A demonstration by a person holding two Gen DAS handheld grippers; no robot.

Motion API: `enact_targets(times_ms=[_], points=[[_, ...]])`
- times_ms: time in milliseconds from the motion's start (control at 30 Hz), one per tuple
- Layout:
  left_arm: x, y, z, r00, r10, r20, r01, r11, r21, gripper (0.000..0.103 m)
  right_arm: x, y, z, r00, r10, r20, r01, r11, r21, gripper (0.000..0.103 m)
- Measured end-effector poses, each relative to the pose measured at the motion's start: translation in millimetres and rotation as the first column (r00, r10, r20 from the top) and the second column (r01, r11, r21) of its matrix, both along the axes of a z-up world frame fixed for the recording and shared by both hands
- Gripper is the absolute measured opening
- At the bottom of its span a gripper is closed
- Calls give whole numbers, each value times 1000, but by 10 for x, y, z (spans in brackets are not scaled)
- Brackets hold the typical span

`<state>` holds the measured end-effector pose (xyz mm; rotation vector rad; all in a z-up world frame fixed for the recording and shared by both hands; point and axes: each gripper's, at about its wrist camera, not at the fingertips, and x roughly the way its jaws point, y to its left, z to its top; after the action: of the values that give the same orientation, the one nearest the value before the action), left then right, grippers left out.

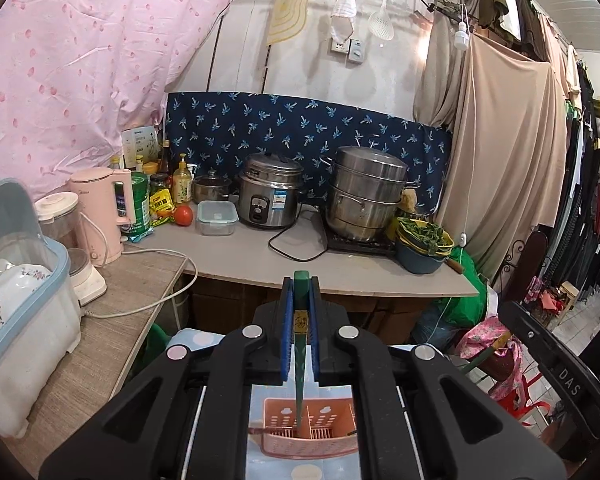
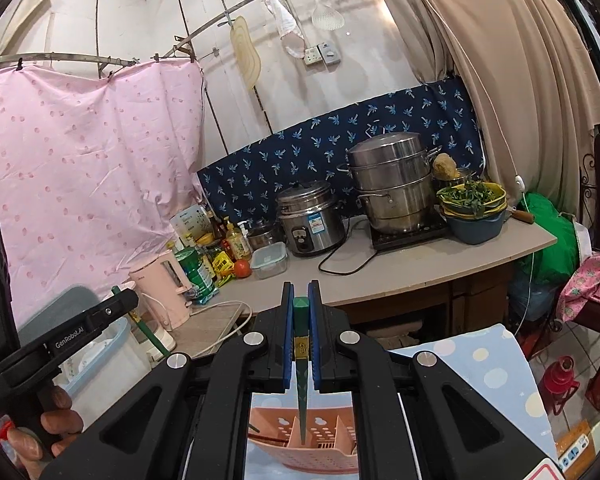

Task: Organize utensils
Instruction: 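Lift both green chopsticks into the pink basket and open both tools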

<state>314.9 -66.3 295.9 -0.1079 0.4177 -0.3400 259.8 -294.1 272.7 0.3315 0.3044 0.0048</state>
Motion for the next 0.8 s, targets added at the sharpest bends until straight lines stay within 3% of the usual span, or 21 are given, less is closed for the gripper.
enact_targets(times_ms=[467, 800], points=[[401, -104, -778, 992, -1, -129, 4, 1000, 30, 7, 461, 43, -959, 979, 14, -202, -17, 1000, -11, 7], [465, -88, -1104, 982, -3, -190, 5, 1000, 9, 8, 475, 58, -1162, 969, 9, -246, -13, 1000, -15, 12]])
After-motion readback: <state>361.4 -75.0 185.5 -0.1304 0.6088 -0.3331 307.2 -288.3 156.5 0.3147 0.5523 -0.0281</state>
